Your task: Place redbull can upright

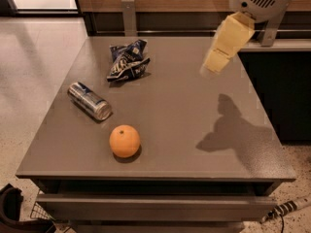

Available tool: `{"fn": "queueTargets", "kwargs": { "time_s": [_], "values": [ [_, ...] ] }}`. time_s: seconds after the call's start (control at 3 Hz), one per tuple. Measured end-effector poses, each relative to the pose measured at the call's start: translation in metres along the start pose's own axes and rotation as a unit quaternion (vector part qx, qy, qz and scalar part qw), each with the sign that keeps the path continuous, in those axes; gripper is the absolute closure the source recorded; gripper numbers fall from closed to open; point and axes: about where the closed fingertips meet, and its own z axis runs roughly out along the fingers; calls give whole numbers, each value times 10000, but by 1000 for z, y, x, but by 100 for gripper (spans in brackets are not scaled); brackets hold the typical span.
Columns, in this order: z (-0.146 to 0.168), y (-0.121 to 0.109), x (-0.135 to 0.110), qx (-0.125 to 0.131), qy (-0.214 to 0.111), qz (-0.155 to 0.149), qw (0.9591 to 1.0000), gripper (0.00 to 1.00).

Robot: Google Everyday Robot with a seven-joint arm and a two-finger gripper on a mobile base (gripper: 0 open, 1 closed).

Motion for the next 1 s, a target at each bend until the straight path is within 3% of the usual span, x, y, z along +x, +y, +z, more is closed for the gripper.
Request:
{"fn": "queueTargets", "kwargs": {
  "time_s": [0.33, 0.67, 1.0],
  "values": [
    [18, -7, -49, 46, -194, 543, 9983, 0],
    [49, -6, -93, -47, -117, 930, 9956, 0],
    [79, 6, -130, -210, 99, 1133, 9933, 0]
  ]
}}
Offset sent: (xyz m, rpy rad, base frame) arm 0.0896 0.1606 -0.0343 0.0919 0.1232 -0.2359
